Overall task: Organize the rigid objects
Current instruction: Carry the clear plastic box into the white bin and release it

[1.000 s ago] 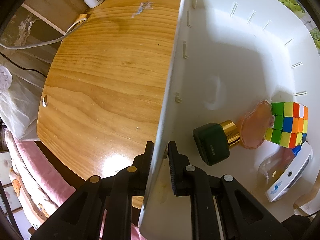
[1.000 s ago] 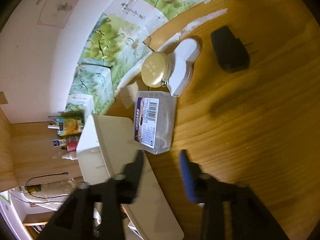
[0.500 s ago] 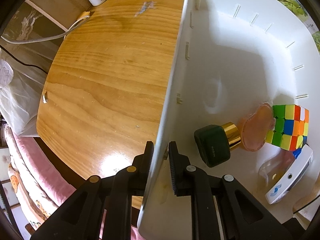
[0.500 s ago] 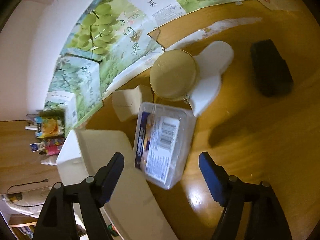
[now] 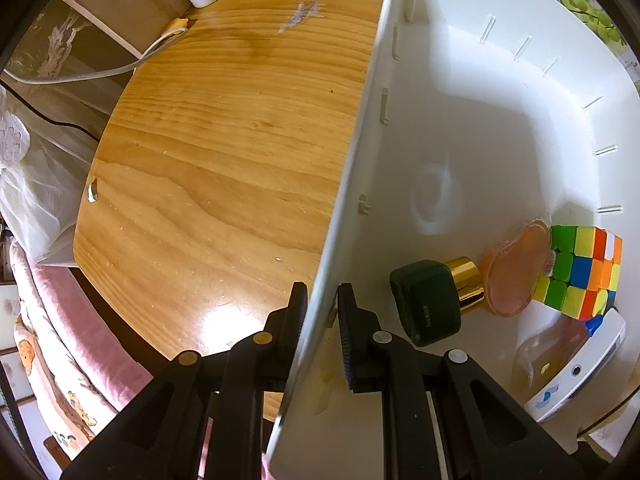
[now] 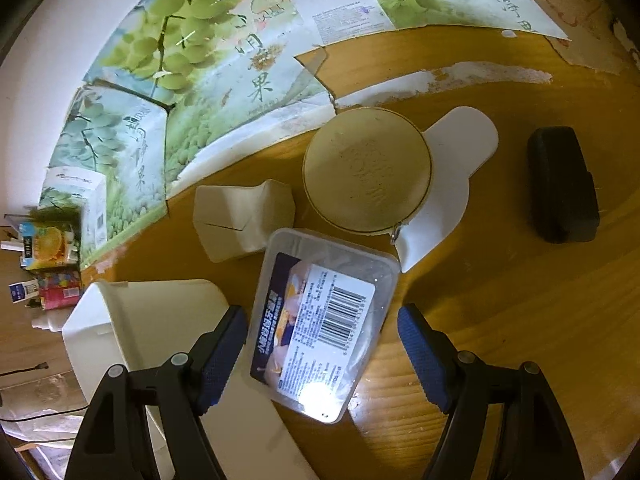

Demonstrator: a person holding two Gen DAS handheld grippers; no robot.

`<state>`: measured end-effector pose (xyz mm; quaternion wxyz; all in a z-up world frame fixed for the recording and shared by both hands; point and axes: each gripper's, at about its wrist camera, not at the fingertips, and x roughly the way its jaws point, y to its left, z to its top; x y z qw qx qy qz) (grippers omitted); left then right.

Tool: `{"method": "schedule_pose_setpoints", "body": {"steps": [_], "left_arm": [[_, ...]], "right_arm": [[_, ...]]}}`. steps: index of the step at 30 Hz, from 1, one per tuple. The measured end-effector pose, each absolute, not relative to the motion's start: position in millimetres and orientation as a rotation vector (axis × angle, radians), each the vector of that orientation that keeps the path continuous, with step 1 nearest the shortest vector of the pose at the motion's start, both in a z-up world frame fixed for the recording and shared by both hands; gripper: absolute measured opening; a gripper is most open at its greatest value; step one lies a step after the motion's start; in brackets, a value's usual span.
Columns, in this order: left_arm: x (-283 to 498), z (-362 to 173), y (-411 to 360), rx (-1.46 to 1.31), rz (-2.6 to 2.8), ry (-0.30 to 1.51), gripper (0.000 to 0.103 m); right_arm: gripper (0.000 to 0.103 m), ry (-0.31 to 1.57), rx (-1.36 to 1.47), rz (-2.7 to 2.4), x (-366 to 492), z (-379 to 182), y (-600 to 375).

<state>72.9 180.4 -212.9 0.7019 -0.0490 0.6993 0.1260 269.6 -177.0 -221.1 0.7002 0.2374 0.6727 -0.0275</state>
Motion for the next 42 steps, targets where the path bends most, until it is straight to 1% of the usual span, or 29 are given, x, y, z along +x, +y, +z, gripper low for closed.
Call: {"method": "schedule_pose_setpoints", "body": {"steps": [5, 9, 19, 30, 42], "left_arm": [[75, -213, 177, -0.077, 0.294, 1.563, 0.019], [77, -213, 173, -0.076, 0.298, 1.565, 0.019], [77, -213, 167, -0.065, 0.3, 1.562, 0.019], [79, -212, 161, -0.024, 0.265, 1.569, 0.019], [78, -213, 147, 0.063, 0.124, 1.595, 0.018]], "right_arm": [[0.078, 1.492, 0.51, -0.058, 272, -223, -174], [0.073, 1.478, 0.493, -0.04, 272, -222, -173], [0.072, 1.455, 0.482, -0.009, 263, -220, -174], [0.071, 1.457, 0.518, -0.033, 230, -214, -184], [0.07, 1.429, 0.502, -0.128, 169, -201, -183]]}}
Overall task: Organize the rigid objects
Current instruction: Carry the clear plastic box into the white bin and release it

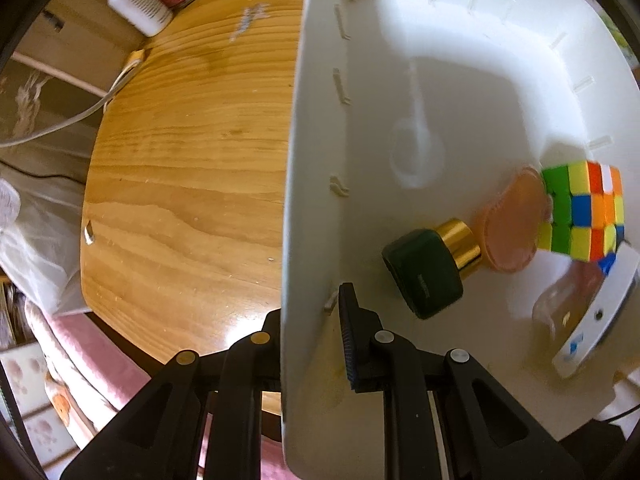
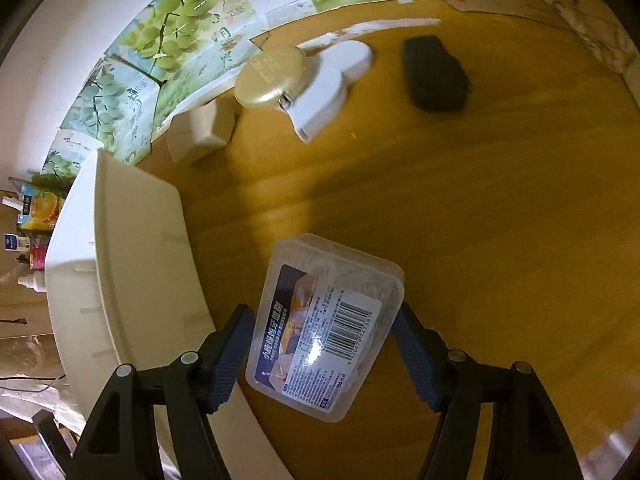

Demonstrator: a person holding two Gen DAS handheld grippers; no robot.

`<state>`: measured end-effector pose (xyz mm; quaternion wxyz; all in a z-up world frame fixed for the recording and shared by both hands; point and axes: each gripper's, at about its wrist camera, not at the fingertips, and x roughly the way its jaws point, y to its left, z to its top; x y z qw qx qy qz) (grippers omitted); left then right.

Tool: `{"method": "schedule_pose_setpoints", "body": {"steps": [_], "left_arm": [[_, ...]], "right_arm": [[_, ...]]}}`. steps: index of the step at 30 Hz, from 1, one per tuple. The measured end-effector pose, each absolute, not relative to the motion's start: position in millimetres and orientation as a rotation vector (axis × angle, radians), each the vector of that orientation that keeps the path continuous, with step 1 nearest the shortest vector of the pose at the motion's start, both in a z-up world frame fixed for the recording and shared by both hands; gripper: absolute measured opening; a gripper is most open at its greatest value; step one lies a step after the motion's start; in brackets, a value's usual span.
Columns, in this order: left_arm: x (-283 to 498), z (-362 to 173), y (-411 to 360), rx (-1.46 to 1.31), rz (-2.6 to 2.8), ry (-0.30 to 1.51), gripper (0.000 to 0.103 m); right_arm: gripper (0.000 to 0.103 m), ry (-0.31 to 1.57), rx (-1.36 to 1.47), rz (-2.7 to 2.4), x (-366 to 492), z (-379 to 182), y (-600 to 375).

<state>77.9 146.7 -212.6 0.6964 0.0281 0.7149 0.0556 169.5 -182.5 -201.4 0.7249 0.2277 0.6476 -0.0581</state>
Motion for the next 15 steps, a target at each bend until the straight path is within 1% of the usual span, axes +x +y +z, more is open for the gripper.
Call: {"method": "schedule_pose_setpoints", "body": {"steps": [6, 15], "left_arm": [[72, -211, 146, 0.103, 0.042, 1.603, 0.017], [65, -208, 138, 0.167, -0.088, 1.599, 0.017]], "right_arm": [[0.069, 1.402, 0.534, -0.165, 143, -188, -177], [0.069, 1.303, 0.498, -0.235, 104, -151, -163]]}}
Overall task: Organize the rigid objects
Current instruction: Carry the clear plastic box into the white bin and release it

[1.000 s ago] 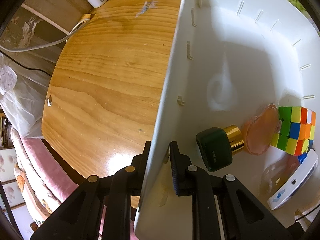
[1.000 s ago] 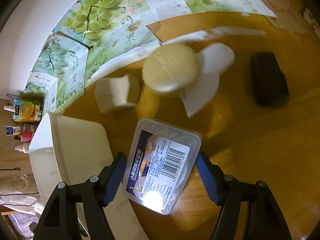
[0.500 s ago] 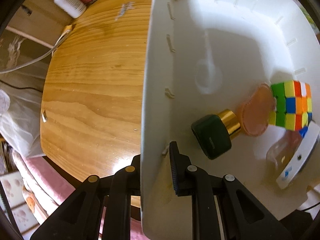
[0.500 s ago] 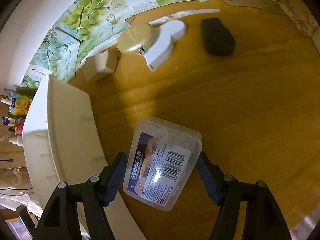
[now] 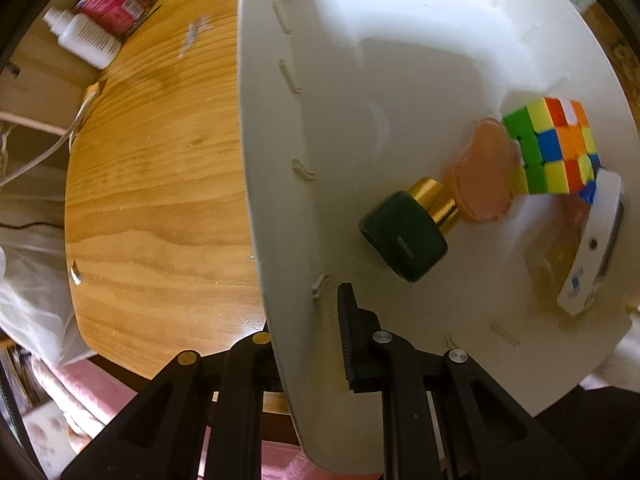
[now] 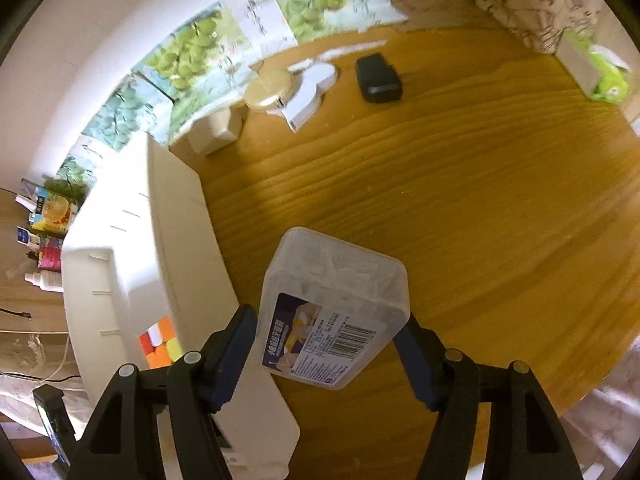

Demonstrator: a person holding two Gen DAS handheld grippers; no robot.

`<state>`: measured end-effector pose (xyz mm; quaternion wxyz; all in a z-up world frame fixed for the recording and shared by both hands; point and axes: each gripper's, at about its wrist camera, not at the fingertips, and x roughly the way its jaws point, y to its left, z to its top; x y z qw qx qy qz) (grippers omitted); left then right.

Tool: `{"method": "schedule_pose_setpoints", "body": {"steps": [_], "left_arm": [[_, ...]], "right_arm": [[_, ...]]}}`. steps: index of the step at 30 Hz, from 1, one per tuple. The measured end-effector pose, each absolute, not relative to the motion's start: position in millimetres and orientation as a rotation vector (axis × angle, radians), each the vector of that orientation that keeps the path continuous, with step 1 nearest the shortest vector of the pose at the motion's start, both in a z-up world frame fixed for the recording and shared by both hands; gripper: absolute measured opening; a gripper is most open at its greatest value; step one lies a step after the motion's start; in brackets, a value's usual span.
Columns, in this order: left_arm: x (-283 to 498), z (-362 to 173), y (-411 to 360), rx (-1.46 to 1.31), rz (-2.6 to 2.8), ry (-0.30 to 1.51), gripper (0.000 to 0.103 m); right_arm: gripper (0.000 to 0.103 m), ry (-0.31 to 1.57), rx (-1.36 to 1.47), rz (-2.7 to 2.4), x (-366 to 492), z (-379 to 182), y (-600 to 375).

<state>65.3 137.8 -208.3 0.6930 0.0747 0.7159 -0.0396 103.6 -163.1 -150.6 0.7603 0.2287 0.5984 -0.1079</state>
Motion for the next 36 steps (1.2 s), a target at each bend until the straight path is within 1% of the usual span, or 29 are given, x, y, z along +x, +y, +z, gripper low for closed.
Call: {"method": "schedule_pose_setpoints", "body": {"steps": [7, 17, 23, 27, 29, 31, 34, 36], "left_arm": [[63, -206, 131, 0.229, -0.19, 1.596, 0.017], [64, -201, 124, 0.297, -0.305, 1.551, 0.017], [67, -191, 123, 0.315, -0.331, 1.523, 0.017], [69, -192, 125, 0.315, -0.337, 1.529, 0.017], [57, -189, 123, 0.314, -0.336, 1.53, 0.017], [59, -186, 122, 0.317, -0.334, 1.533, 0.017], [65, -185, 121, 0.32, -0.326, 1.533, 0.017], [66, -194, 120, 0.318, -0.319, 1.536, 0.017]], "right_arm": [[0.069, 1.132, 0.447, -0.228, 73, -108, -144], [0.069, 0.936, 0.371, -0.109, 56, -80, -95], [0.069, 0.895, 0.378, 0.001, 55, -77, -74], [0.069, 0.881, 0.335, 0.035, 56, -75, -60], [0.069, 0.873, 0.312, 0.057, 56, -74, -54], [0.067, 0.864, 0.295, 0.076, 56, -73, -51], [0.067, 0.827, 0.261, 0.106, 52, -67, -45], [0.067, 0.808, 0.22, 0.116, 50, -63, -40]]}}
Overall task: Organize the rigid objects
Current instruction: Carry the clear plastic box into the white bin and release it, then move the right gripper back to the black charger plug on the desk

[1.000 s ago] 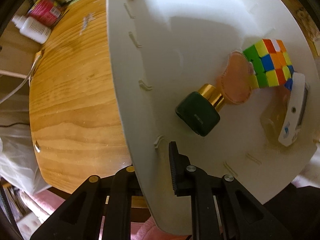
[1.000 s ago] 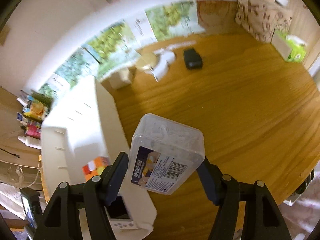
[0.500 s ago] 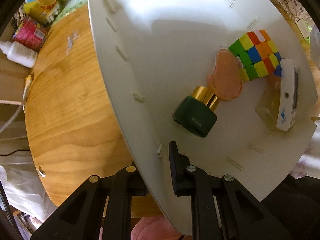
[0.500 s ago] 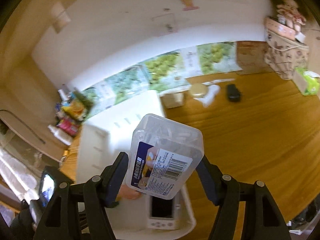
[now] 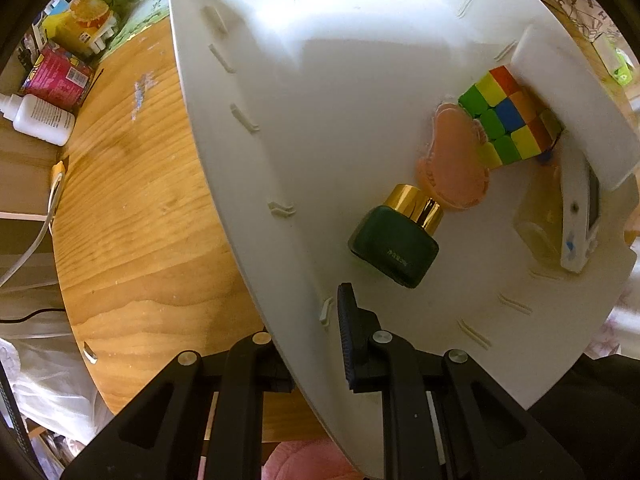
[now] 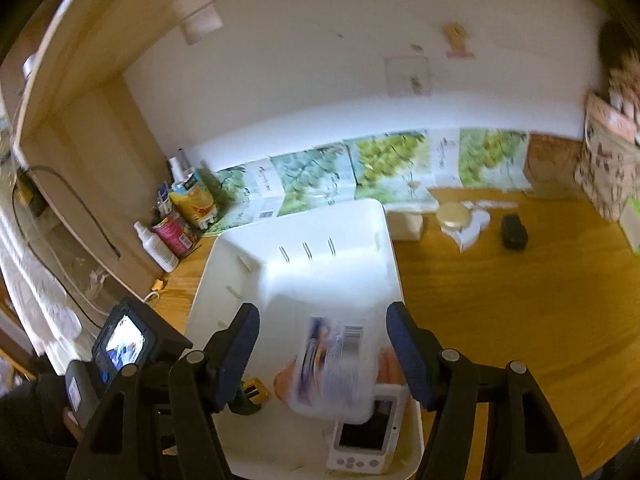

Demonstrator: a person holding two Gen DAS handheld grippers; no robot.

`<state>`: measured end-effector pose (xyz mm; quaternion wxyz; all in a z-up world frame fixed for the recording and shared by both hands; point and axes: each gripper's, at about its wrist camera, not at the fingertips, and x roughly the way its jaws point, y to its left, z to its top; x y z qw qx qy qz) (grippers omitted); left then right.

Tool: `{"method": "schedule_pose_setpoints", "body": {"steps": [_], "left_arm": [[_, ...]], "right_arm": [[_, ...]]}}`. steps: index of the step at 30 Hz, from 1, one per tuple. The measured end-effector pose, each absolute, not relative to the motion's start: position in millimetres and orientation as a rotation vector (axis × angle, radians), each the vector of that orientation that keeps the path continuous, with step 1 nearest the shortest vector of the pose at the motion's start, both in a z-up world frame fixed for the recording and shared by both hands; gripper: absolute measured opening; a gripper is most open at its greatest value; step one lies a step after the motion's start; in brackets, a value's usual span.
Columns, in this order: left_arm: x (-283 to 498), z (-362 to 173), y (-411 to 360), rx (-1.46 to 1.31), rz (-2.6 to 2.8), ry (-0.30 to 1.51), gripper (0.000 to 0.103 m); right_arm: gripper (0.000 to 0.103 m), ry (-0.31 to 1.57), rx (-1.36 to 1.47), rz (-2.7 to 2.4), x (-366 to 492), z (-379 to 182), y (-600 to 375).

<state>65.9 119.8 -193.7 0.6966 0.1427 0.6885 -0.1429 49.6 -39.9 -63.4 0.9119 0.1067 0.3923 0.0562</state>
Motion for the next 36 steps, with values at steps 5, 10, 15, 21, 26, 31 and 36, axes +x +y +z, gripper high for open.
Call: {"method": "schedule_pose_setpoints", "body": {"steps": [5, 10, 15, 21, 26, 31, 36], "left_arm": [[64, -196, 115, 0.315, -0.308, 1.542, 0.017], [62, -199, 113, 0.324, -0.285, 1.536, 0.017], [59, -202, 108, 0.317, -0.243, 1.536, 0.017], [61, -204, 109, 0.269, -0.161, 1.555, 0.017], [67, -200, 113, 0.201, -0.076, 1.576, 0.017], [70, -198, 116, 0.162, 0.001, 1.574, 0.017], [74, -198, 118, 0.135, 0.078, 1.581, 0.017]], "right_arm": [[0.074, 0.804, 0.178, 0.127, 47, -64, -35], [0.076, 0.791, 0.174, 0.116, 42, -67, -41], [0.078, 0.775, 0.166, 0.094, 37, -71, -52], [0.078, 0.774, 0.128, 0.054, 40, -77, -82], [0.078, 0.799, 0.138, 0.044, 54, -82, -123], [0.078, 0.791, 0.112, 0.005, 74, -86, -161], [0.078, 0.752, 0.084, -0.038, 102, -97, -198]]}}
